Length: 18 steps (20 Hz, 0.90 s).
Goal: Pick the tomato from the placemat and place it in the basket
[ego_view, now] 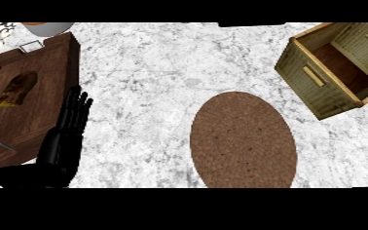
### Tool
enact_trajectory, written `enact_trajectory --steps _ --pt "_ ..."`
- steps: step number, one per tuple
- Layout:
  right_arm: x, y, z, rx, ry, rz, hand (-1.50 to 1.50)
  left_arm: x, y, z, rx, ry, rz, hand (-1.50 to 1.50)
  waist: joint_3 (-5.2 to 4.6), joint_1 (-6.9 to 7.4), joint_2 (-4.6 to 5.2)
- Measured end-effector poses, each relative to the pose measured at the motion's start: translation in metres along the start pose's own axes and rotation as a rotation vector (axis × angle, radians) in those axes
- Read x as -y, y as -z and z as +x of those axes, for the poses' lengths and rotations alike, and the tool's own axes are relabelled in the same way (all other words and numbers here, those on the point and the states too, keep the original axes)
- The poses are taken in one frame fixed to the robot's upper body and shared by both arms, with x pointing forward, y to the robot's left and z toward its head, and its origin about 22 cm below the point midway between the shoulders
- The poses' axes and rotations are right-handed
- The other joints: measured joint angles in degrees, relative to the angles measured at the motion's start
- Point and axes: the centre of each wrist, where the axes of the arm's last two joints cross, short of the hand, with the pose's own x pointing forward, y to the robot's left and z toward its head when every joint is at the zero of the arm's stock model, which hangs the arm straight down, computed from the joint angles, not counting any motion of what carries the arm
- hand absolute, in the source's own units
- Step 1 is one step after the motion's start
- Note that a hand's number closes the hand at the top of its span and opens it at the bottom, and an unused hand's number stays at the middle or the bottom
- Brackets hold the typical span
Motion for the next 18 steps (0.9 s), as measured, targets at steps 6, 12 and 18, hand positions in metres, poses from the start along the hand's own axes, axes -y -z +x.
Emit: enact_trajectory --steps 6,12,18 --pt "0.05 -0.013 0.008 -0.036 0.044 -0.054 1.5 0.003 0.0 -0.004 -0.003 0.008 -0.002 0.0 -0.07 0.01 0.1" --pt "0.112 -0.029 -0.003 -0.152 -0.012 -0.13 1.5 0.009 0.003 -0.007 -0.004 0.002 -0.022 0.0 -0.1 0.98 0.25" --pt "0.166 -0.041 -0.017 -0.237 -0.136 -0.181 1.5 0.012 0.009 -0.005 0.006 -0.001 -0.047 0.0 -0.04 2.47 0.46"
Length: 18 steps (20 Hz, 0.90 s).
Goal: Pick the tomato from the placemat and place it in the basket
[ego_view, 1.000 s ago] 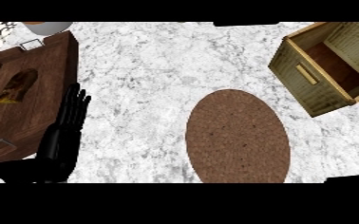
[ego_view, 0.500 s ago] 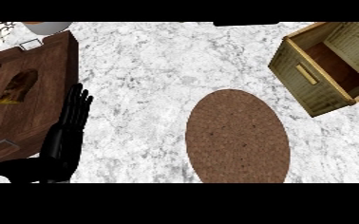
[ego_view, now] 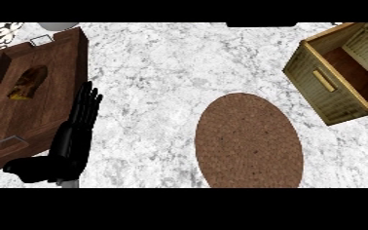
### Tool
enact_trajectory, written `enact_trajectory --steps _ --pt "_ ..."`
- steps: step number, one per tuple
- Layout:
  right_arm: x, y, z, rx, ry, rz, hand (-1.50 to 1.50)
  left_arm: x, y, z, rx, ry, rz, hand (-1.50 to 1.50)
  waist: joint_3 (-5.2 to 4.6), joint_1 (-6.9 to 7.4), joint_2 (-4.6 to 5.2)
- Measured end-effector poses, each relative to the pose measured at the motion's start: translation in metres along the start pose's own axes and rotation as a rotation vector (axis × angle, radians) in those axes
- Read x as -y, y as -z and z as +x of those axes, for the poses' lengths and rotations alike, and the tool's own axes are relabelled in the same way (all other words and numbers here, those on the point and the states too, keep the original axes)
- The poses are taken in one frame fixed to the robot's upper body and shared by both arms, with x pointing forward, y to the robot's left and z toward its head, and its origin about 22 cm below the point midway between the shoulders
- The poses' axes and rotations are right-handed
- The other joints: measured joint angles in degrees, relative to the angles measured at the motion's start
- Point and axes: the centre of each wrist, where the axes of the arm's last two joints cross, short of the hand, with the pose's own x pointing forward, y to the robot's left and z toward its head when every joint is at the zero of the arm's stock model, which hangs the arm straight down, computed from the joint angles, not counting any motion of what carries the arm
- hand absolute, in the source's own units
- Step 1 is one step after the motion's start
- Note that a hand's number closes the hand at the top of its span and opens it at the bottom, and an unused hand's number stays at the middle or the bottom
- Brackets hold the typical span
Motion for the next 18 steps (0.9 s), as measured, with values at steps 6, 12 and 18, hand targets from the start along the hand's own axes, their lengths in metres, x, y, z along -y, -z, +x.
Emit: enact_trajectory --steps 6,12,18 --pt "0.015 0.016 -0.031 -0.049 0.011 -0.05 1.5 0.01 0.009 0.004 0.006 -0.008 -0.025 0.0 0.07 1.1 0.12" --pt "0.035 0.034 -0.056 -0.08 0.003 -0.07 1.5 0.014 0.009 0.001 0.006 -0.01 -0.033 0.0 0.11 1.41 0.15" --pt "0.027 0.045 -0.092 -0.099 -0.045 -0.053 1.5 0.009 0.008 0.0 0.003 -0.011 -0.037 0.0 0.12 1.64 0.2"
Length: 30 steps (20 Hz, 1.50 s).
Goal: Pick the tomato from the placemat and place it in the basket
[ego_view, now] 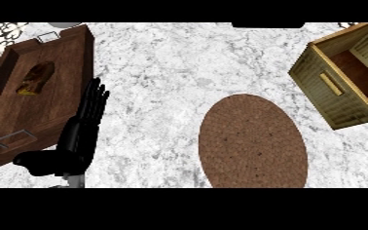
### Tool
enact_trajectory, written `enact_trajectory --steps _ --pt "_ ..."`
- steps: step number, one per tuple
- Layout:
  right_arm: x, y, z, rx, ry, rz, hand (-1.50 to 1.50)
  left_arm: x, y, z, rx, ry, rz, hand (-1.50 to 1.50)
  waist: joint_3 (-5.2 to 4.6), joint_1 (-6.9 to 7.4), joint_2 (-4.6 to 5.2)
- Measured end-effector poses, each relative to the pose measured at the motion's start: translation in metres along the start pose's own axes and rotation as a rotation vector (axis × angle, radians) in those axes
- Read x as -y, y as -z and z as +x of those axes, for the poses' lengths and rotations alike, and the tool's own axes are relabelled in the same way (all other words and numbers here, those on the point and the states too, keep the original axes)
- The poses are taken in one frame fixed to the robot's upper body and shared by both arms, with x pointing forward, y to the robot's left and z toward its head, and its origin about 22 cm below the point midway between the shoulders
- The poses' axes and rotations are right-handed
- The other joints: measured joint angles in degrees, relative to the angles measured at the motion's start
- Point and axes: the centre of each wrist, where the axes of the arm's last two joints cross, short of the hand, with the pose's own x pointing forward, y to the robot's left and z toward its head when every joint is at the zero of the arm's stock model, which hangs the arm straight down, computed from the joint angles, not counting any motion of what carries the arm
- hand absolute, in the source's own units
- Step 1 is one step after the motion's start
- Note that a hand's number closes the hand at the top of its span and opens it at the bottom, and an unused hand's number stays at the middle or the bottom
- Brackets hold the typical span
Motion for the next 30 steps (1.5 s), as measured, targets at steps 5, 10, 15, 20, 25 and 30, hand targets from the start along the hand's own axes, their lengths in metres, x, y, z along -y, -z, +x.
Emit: enact_trajectory --steps 5,10,15,20,25,30 --pt "-0.011 0.017 -0.024 -0.004 -0.049 0.027 1.5 0.0 -0.001 0.0 0.0 -0.002 -0.004 0.0 0.04 0.36 0.07" --pt "-0.028 0.028 -0.047 -0.012 -0.042 0.046 1.5 0.0 0.001 0.0 0.002 -0.012 -0.008 0.0 0.05 0.1 -0.04" --pt "-0.035 0.042 -0.065 -0.026 -0.019 0.036 1.5 -0.004 -0.003 0.006 0.006 0.006 0.003 0.0 0.02 0.18 0.04" --pt "-0.043 0.042 -0.085 -0.048 0.003 0.047 1.5 -0.002 -0.001 0.0 0.009 0.005 0.011 0.0 0.06 -0.15 -0.04" --pt "-0.045 0.049 -0.099 -0.114 0.022 0.022 -1.5 0.0 0.0 0.001 0.004 -0.001 0.005 0.0 0.04 0.11 0.05" --pt "-0.056 0.055 -0.109 -0.107 0.017 0.054 -1.5 0.0 0.001 0.003 0.001 0.001 0.004 0.0 0.05 0.03 0.04"
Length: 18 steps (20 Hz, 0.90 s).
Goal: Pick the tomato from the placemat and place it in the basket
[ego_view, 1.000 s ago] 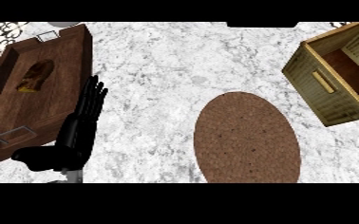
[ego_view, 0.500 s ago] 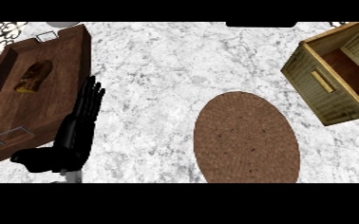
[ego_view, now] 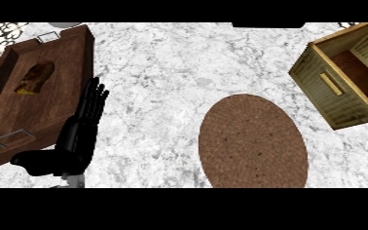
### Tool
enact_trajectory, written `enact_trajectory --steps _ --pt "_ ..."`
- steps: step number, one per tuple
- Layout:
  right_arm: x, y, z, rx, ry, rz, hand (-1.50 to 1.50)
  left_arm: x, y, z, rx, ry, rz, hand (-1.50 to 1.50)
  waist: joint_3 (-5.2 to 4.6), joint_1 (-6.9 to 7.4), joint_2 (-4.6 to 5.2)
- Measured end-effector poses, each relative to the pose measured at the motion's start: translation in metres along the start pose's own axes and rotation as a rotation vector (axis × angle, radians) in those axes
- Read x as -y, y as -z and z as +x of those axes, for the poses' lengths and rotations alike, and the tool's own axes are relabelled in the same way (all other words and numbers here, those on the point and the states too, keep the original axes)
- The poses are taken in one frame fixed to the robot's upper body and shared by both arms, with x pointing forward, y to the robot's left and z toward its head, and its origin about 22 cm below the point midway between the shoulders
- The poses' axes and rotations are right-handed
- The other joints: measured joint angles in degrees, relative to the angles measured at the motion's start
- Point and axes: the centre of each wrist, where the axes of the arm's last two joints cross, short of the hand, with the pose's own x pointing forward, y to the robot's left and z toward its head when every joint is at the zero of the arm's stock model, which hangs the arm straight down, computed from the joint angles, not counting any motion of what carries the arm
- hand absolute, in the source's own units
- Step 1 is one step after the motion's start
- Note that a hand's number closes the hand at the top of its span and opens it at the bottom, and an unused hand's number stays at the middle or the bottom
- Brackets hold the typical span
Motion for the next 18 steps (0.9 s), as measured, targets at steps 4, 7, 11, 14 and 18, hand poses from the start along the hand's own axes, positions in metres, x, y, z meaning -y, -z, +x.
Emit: enact_trajectory --steps 4,7,11,14,18 --pt "0.003 0.004 -0.004 0.022 0.049 -0.024 -1.5 0.0 -0.001 -0.003 0.0 0.002 0.001 0.0 0.03 0.03 0.03" --pt "0.006 0.005 -0.005 0.047 0.098 -0.068 -1.5 0.0 -0.002 -0.003 -0.004 -0.002 0.008 0.0 0.02 -0.16 -0.02" --pt "0.014 0.006 -0.004 0.08 0.139 -0.169 -1.5 0.003 0.0 -0.005 0.002 0.0 0.009 0.0 0.04 -0.34 -0.05" --pt "0.028 0.004 -0.002 0.091 0.164 -0.243 -1.5 0.004 -0.001 -0.008 0.004 -0.002 0.004 0.0 0.01 -0.35 -0.04" --pt "0.055 -0.003 0.002 0.071 0.171 -0.312 -1.5 0.002 -0.002 -0.009 -0.001 -0.006 0.002 0.0 0.0 -0.24 -0.03"
